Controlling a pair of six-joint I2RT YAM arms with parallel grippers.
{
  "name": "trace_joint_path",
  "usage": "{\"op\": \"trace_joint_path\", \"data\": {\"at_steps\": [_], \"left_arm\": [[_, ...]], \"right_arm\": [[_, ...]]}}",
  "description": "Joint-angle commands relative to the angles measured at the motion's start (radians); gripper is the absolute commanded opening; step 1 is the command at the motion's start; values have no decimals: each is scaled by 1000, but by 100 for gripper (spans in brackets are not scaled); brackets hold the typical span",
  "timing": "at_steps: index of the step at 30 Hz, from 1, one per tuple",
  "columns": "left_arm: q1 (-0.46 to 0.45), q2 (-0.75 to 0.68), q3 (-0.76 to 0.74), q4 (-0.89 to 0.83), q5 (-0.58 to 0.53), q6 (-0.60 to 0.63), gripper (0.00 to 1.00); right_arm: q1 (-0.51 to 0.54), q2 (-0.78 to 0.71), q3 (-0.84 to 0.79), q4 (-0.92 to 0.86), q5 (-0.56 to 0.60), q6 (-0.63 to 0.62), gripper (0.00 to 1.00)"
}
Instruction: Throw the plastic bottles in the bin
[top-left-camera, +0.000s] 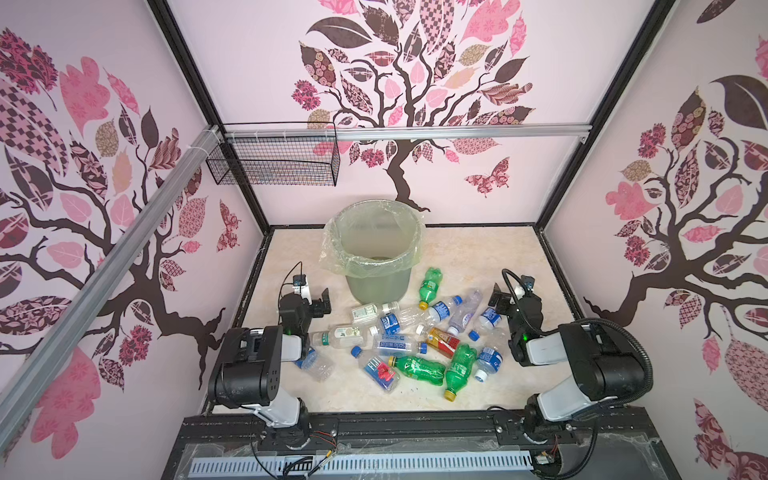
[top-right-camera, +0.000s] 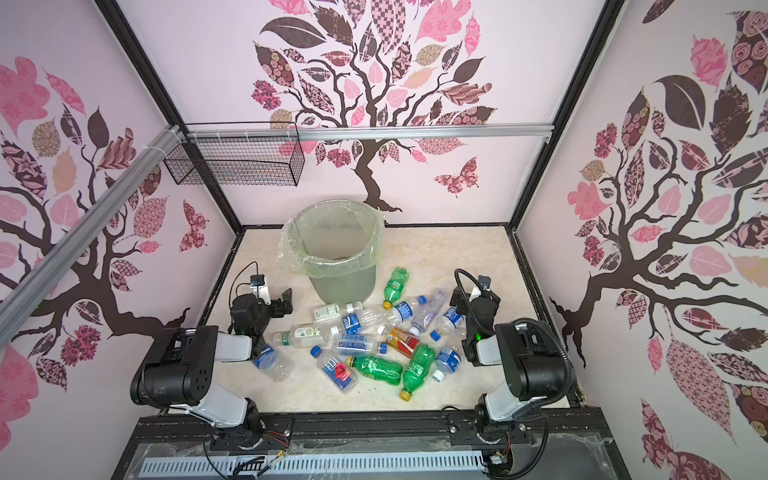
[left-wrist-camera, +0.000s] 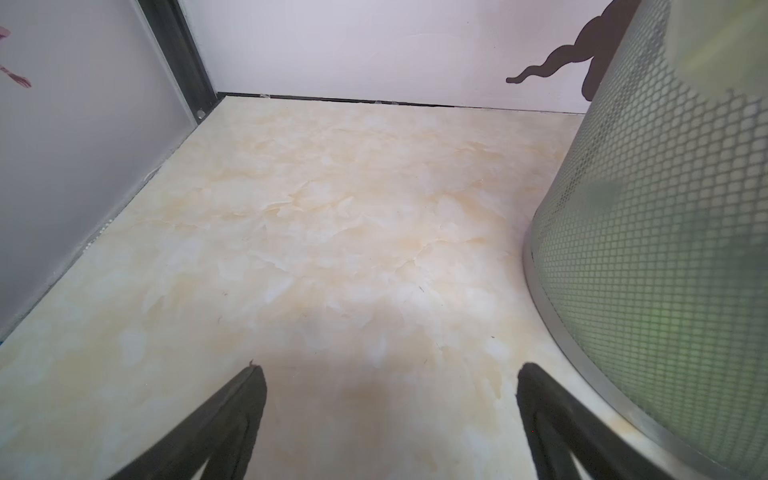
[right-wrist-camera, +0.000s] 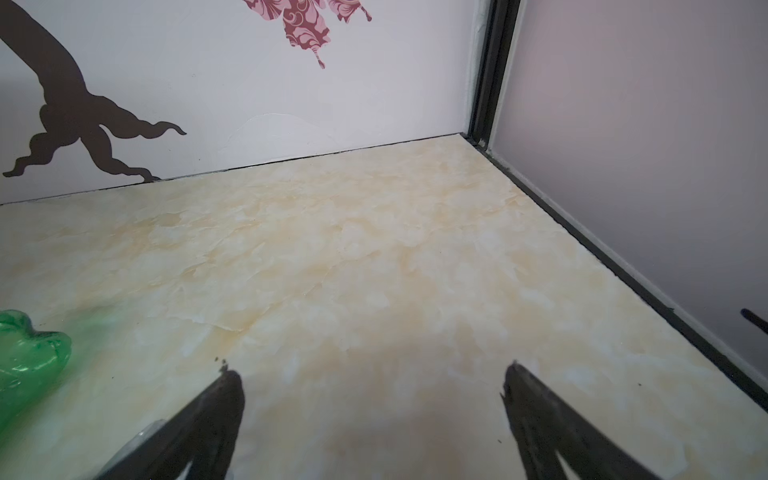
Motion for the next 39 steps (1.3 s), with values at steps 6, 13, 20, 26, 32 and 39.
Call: {"op": "trace_joint_path", "data": {"at_steps": [6, 13, 20, 26, 32, 39], "left_arm": [[3, -12, 28, 0, 7, 4, 98], [3, -10, 35, -9, -12, -4, 98], [3, -13, 32, -7, -13, -3, 98], [3, -11, 33, -8, -13, -3, 98], [3, -10, 33, -9, -13, 0, 98], [3, -73, 47, -76, -56, -21, 98]], "right_arm": [[2, -3, 13, 14, 0, -5, 100], [2, 0, 16, 10, 0, -3, 100], [2, 0, 16, 8, 0, -4, 100], [2, 0, 16, 9, 0, -4, 100], [2, -1, 13, 11, -2, -4, 100], [2, -33, 25, -18, 1, -6, 100]]}}
